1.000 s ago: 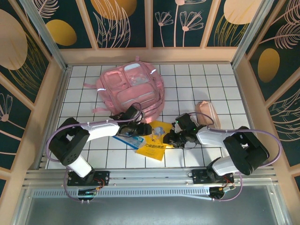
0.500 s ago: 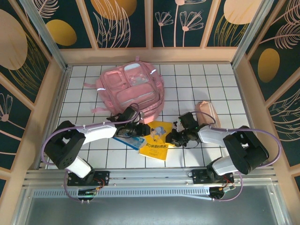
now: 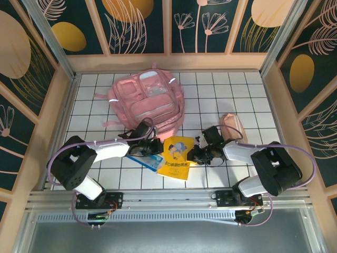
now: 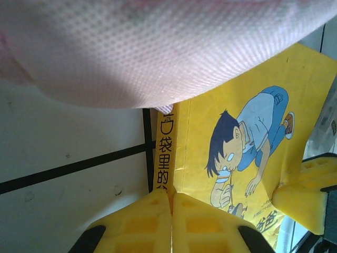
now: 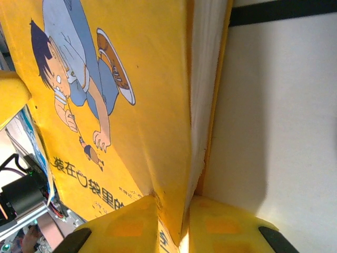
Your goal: Pack the student bag
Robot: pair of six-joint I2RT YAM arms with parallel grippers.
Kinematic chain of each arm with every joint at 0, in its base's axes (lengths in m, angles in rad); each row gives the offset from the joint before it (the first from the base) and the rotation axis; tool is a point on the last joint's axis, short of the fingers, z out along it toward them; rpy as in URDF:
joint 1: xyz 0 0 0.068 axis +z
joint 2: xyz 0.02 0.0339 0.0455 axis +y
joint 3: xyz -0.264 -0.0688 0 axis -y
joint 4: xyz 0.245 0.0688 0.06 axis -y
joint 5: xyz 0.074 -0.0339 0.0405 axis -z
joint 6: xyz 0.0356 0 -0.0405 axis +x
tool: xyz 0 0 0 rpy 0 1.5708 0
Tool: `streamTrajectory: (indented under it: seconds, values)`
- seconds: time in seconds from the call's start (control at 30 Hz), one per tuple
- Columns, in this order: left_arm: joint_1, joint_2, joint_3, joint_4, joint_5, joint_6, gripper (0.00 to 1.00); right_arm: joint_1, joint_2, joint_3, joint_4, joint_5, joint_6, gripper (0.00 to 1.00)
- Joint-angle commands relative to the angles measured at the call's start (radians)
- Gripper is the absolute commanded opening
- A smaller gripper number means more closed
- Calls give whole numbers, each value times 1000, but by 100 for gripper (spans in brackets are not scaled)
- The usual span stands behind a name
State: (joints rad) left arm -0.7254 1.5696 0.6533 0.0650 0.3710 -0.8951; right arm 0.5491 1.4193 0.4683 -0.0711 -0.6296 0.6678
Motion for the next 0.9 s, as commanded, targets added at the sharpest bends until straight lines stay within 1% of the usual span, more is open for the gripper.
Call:
streamTrajectory:
  seconds: [0.0, 0.07, 0.17, 0.23, 0.27, 0.3, 0.33, 0.4, 0.47, 0.63, 0.77, 0.87]
  values:
    - [-75, -7, -2, 274, 390, -70, 5, 7, 39, -10, 120, 98, -33, 15]
    - [-75, -2, -13, 287, 384, -87, 10, 7, 39, -8, 103, 111, -46, 13]
    - [-91, -30, 4, 267, 357, -92, 10, 7, 42, -10, 104, 113, -58, 12]
    - [-99, -66, 11, 294, 356, -110, 12, 7, 46, -12, 117, 104, -62, 11]
    - [-100, -82, 13, 292, 349, -118, 20, 6, 49, -14, 119, 103, -62, 10]
    - [-100, -92, 16, 267, 330, -111, 35, 7, 50, -14, 118, 105, -63, 9]
    - [-100, -102, 24, 214, 297, -81, 46, 6, 51, -13, 112, 111, -63, 8]
    - [-99, -105, 32, 103, 223, -29, 52, 6, 51, -9, 75, 137, -70, 7]
    - [-98, -87, 38, 2, 145, 10, 54, 6, 44, 2, 20, 165, -87, 6]
    - [-97, -16, 61, -149, -3, 29, 59, 6, -23, 25, -110, 219, -140, 5]
    - [-99, 17, 56, -67, 49, -17, 59, 5, -26, 27, -113, 210, -165, 5]
    - [-99, 45, 91, -123, 14, -24, 60, 4, -10, 28, -98, 206, -156, 5]
